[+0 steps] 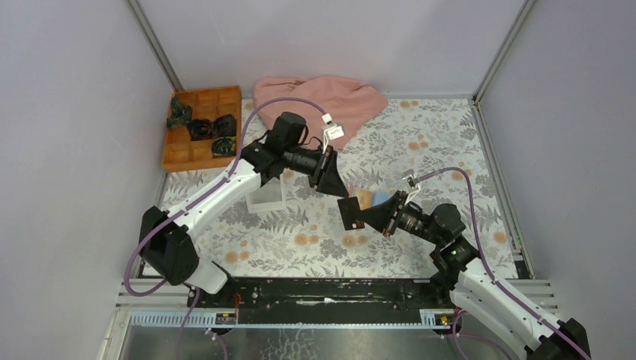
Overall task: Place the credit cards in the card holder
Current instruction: Pick up the credit card from the storage box, then insert the credit card into the card holder.
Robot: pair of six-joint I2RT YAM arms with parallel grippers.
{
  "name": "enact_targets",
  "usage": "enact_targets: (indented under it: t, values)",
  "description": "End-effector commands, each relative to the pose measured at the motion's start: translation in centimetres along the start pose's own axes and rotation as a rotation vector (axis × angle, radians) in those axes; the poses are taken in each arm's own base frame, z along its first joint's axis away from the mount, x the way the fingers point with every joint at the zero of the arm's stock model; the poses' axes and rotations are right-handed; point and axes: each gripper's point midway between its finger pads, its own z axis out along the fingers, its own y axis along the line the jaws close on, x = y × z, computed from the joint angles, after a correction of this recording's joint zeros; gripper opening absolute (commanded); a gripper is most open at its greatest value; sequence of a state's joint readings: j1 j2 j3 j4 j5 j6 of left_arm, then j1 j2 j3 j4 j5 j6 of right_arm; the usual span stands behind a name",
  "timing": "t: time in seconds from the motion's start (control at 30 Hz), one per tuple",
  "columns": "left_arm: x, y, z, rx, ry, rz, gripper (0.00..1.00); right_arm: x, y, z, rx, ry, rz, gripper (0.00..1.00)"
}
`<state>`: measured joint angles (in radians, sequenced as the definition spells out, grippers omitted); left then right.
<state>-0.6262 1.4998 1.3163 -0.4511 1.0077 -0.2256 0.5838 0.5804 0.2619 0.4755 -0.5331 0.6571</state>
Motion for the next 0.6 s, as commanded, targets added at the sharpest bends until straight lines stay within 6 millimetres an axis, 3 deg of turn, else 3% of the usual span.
enact_targets:
  t: [0.0,0.3,0.57]
  values:
    - [-3.2,0.9,-1.2,-0.028,-0.156,-0.006,0.45,-0.9,0.4,-0.1,0.0,-0.052,-0.001,0.0]
    - [-5.7,5.1,-4.2,-0.29,-0.467,-0.093,0.54,-2.8,0.0,-0.2,0.063,-0.116,-0.012,0.0]
    - [-4.9,5.4,-5.8,-0.319,-0.654,-0.095,0.55,-4.1,-0.9,0.0,0.12,-0.18,0.005,0.0]
